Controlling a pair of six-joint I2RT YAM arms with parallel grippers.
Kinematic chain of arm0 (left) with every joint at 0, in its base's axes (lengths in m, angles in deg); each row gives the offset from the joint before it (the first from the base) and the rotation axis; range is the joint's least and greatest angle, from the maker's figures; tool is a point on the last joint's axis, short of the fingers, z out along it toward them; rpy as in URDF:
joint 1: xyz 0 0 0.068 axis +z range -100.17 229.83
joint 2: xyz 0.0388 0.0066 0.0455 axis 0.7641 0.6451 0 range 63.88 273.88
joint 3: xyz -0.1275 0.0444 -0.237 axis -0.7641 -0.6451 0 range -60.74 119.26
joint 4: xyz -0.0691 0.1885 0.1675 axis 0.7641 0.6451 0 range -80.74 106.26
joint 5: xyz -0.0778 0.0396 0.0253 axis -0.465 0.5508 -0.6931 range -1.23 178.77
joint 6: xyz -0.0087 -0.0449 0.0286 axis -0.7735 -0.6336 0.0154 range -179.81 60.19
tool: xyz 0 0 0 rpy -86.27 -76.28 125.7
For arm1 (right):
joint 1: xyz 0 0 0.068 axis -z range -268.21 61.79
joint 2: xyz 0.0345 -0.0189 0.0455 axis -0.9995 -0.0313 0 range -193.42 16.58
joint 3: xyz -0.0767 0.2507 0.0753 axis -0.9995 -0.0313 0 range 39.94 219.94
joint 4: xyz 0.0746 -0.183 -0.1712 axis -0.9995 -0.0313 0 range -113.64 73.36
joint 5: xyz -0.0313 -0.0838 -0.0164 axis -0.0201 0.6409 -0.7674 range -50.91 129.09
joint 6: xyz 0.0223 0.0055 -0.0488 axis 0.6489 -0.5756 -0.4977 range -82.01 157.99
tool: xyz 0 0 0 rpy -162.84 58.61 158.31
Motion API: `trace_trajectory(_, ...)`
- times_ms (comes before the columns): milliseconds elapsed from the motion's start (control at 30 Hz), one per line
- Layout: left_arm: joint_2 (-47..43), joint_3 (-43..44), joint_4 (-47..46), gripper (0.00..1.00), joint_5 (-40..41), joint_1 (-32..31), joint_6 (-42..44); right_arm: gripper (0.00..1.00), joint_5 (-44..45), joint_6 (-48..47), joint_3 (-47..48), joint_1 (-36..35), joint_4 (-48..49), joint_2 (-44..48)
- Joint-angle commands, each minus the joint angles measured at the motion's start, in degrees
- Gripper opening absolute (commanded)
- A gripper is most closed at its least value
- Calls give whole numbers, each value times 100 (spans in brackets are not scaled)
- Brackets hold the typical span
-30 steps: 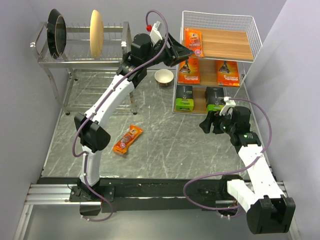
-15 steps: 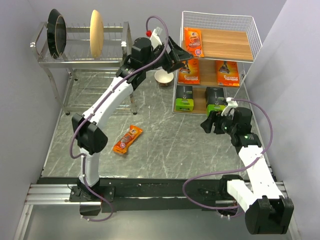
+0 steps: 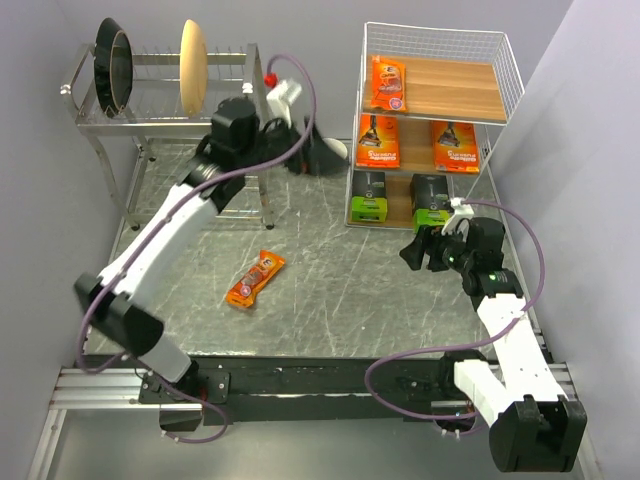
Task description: Place and organize the shaving razors onto the shelf
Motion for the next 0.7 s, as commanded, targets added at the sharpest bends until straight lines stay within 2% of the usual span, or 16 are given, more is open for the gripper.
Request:
trace_trajectory(0,-504,-721,2119,99,-329,31,3490,82,-372,-222,-47,13,228,100)
trace_trajectory(33,-496,-792,2637,100,-171,48,4533,82,-407,-275,-47,-5,219,91)
trace_trajectory(67,-470,-949,3338,100,5,118,4865,82,-442,-284,-56,-31,210,100)
trace_trajectory(167,-242,-1387,4265,99,919,346,5658,82,-486,-240,-99,-49,254,109)
trace_trajectory(233,-92,-1731,4373,96,1375,522,5773,82,-548,-179,-126,-66,289,126)
trace_trajectory(367,172,-2355,4067,93,1852,830,5458,82,-636,-91,-170,-75,333,179)
trace_trajectory(667,821,-2945,3337,94,2502,831,5167,82,-724,32,-152,-93,324,258)
